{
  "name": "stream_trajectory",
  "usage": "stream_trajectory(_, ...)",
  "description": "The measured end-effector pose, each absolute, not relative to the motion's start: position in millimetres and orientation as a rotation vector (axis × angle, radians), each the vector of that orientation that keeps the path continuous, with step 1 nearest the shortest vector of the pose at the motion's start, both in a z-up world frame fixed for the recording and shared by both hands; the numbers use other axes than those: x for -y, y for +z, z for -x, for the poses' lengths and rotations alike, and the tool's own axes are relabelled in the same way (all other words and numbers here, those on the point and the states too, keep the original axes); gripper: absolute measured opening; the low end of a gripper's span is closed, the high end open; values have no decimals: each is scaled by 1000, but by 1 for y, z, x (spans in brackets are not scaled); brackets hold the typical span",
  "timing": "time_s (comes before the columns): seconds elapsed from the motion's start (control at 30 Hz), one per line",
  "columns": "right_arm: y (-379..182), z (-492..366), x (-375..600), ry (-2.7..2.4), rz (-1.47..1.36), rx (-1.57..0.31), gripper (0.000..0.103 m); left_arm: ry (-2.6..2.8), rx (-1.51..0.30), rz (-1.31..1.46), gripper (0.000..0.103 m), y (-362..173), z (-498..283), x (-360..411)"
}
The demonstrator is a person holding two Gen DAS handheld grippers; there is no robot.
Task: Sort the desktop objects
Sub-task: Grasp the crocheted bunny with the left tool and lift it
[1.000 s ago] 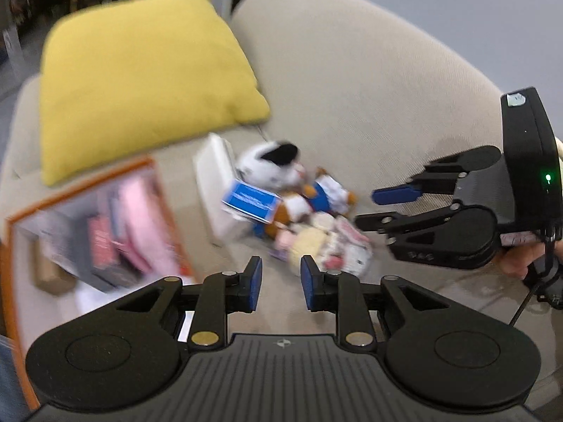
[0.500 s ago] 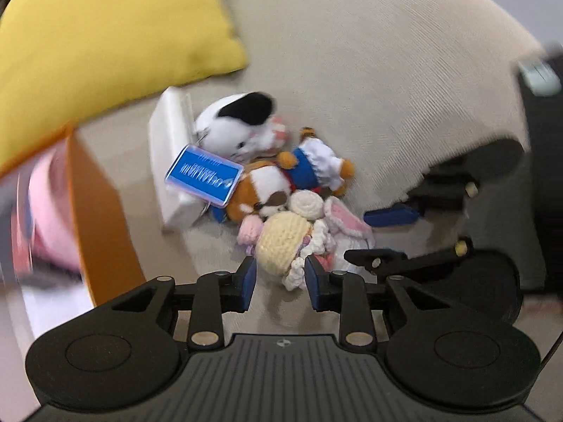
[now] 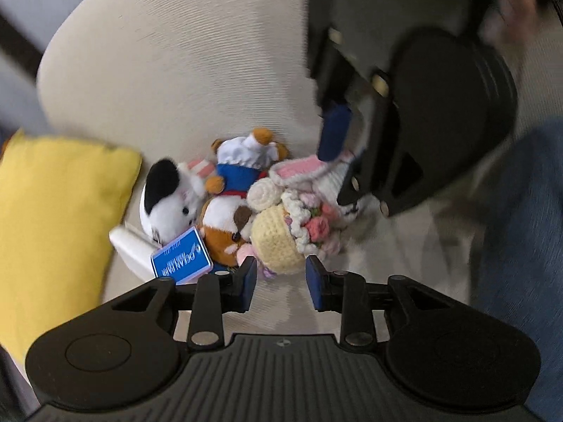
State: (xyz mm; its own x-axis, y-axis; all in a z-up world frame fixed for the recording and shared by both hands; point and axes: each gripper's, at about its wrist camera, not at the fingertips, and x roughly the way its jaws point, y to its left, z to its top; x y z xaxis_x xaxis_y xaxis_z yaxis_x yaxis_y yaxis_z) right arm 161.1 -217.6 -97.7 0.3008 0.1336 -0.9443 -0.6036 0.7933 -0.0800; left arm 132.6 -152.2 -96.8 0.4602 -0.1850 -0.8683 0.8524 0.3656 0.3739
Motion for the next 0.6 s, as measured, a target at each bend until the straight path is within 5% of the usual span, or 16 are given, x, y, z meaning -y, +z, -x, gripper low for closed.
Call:
stream_trajectory(0.13,-101,-160,216,524,479,-1173,34,-834,-734,-1134,53,-108,-124,158)
stream_trajectory(0.33,-103,-160,216,509,476,-1182,34,-926,-646,-1293,63,-124,-118,162)
stream_trajectory(0.6,-105,-157,215,505,465,-1187,34,-964,-430,-1600,66,-160,-102,167)
